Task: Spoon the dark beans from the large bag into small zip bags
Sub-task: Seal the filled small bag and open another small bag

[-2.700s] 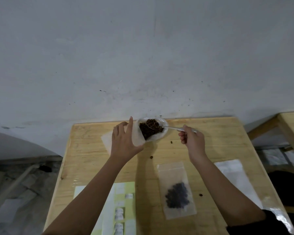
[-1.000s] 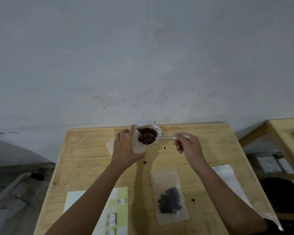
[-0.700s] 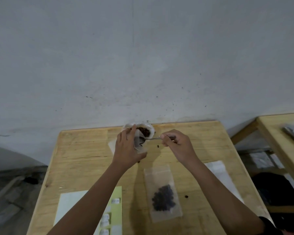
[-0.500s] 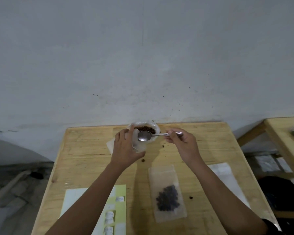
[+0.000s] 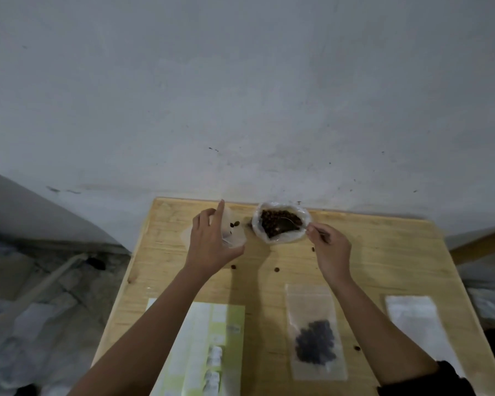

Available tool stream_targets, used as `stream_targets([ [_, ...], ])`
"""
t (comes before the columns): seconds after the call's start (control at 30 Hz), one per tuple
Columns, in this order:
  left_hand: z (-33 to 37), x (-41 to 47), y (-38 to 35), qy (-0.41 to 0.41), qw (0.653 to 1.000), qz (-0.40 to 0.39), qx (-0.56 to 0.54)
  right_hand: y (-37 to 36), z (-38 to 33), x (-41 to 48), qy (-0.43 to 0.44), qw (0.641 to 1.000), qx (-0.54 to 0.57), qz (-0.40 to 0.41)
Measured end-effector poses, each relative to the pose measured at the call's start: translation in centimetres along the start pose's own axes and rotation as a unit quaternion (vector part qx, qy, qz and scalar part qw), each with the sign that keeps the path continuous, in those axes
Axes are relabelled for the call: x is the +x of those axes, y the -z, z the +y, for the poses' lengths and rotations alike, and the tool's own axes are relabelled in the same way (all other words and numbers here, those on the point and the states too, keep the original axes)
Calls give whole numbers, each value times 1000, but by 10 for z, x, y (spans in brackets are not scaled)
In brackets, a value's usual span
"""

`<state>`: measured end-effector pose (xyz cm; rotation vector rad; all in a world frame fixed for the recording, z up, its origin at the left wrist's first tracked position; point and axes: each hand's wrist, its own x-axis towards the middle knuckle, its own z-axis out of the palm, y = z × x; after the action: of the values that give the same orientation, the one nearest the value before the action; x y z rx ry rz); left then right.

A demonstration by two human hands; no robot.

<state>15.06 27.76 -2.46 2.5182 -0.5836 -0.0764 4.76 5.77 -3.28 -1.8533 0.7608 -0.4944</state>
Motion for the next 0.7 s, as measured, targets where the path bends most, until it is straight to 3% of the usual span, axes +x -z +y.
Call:
stream_targets([
  [0.1,-3,0,1,4,1000,-1,-6,-13,7,0,-39,999,12,18],
  [0.17,-3,-1,2,-1,1000,-3,-12,-23,10,0,-96,991,83,27],
  [0.27,-3,-1,2,-11,1000,-3,-17,-36,10,2,-196,959,203,35],
  [0.4,-5,-2,2,-15,1000,-5,-18,-40,2,2,-279,918,278,50],
  [0.7,10,0,-6,-20,1000,-20,2,2,-13,6,-289,884,360,80],
])
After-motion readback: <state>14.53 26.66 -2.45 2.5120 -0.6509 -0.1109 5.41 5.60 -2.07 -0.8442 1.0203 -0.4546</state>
